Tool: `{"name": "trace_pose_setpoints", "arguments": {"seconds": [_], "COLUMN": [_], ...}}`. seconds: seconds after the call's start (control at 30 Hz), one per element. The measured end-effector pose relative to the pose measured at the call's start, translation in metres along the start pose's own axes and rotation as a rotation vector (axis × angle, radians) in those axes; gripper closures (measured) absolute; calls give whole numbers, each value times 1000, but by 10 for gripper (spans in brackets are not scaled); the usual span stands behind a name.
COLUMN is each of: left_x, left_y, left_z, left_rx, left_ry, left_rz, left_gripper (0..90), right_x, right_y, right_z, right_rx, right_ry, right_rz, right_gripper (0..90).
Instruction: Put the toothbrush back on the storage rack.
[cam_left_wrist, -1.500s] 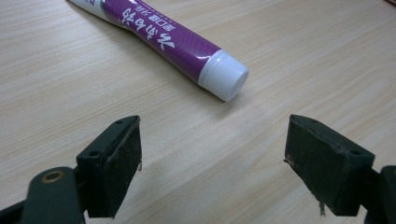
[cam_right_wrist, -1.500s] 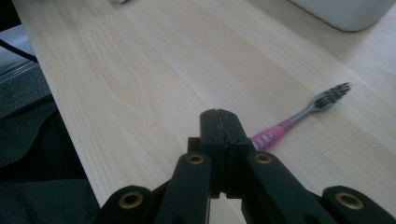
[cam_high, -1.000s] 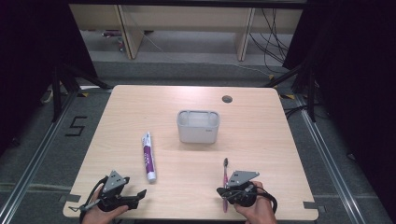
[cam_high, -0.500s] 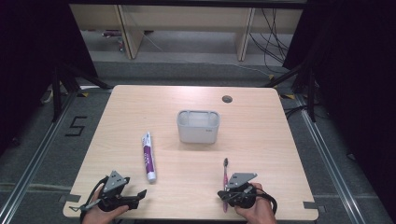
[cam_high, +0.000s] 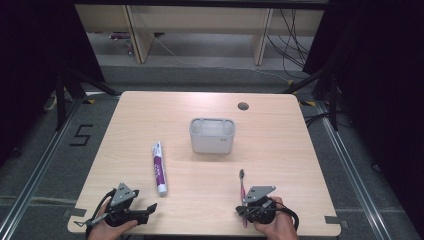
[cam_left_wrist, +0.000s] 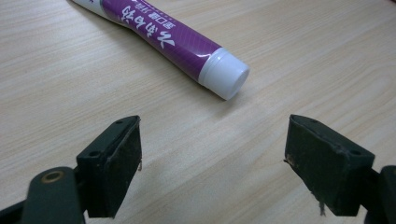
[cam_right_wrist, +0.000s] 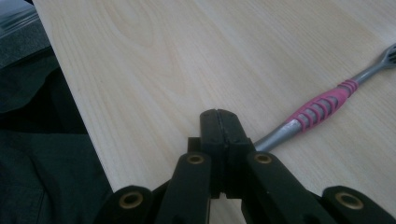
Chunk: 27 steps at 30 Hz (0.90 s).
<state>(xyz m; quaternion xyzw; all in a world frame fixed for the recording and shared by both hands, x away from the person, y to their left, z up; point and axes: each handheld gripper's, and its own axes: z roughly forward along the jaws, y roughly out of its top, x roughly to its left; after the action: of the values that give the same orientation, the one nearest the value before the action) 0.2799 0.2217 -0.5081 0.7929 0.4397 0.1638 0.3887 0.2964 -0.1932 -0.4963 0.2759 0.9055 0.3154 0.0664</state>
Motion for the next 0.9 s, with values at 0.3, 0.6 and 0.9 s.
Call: {"name": "trace_pose_setpoints", "arguments": {"seconds": [0.3, 0.6, 0.9], "left_x": [0, 0, 0], "left_y": [0, 0, 0], "left_z": [0, -1, 0], "left_rx": [3, 3, -1], "left_ry": [-2, -3, -2], "left_rz": [2, 1, -1], "left_gripper": [183, 183, 183], "right_x": [-5, -5, -15], "right_y": [-6, -11, -21], "right_z": [-4, -11, -19], "right_rx": [33, 56, 48], "right_ry": [4, -16, -38], "right_rz": [15, 44, 38], "right_gripper": [900, 900, 900]}}
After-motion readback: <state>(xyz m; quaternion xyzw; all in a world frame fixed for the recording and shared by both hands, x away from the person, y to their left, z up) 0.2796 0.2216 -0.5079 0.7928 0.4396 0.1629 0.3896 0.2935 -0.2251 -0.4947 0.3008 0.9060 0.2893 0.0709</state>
